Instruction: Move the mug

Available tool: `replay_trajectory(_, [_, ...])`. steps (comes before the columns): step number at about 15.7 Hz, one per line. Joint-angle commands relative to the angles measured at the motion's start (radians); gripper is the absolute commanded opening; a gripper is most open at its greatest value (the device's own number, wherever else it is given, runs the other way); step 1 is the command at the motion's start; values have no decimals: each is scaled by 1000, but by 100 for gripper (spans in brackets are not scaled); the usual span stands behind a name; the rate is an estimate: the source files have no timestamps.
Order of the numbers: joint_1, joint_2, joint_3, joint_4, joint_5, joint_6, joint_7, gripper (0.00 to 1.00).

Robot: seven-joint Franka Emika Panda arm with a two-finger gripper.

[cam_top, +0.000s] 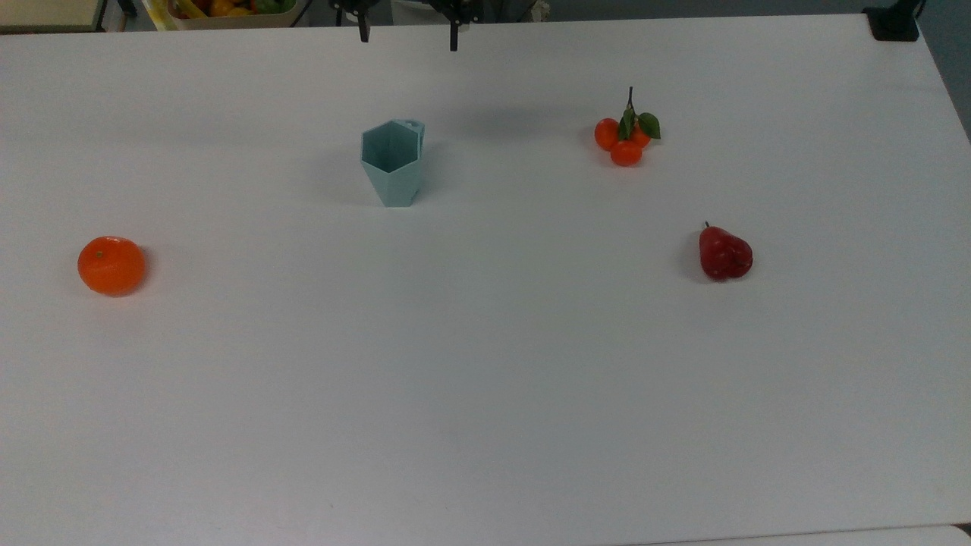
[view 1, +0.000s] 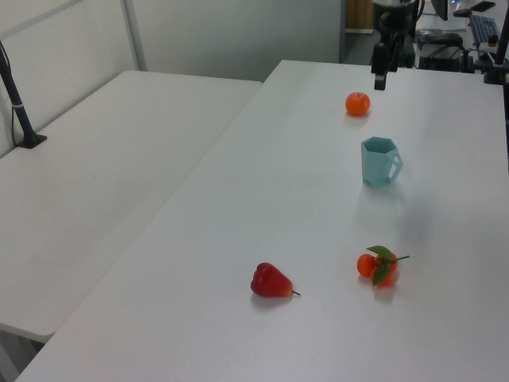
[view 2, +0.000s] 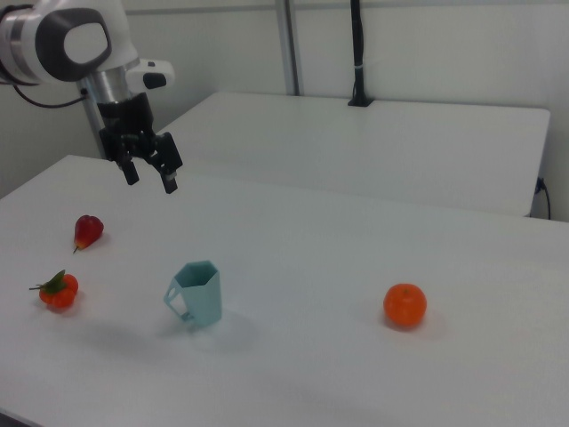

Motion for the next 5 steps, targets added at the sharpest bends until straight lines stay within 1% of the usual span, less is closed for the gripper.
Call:
replay_trajectory(1, [0, -29, -28, 29, 18, -59, -32, 100])
replay_trajectory(3, [3, -37, -45, 30, 8, -122, -41, 100])
replay_trajectory(5, [3, -37, -47, 31, 8, -122, -40, 100])
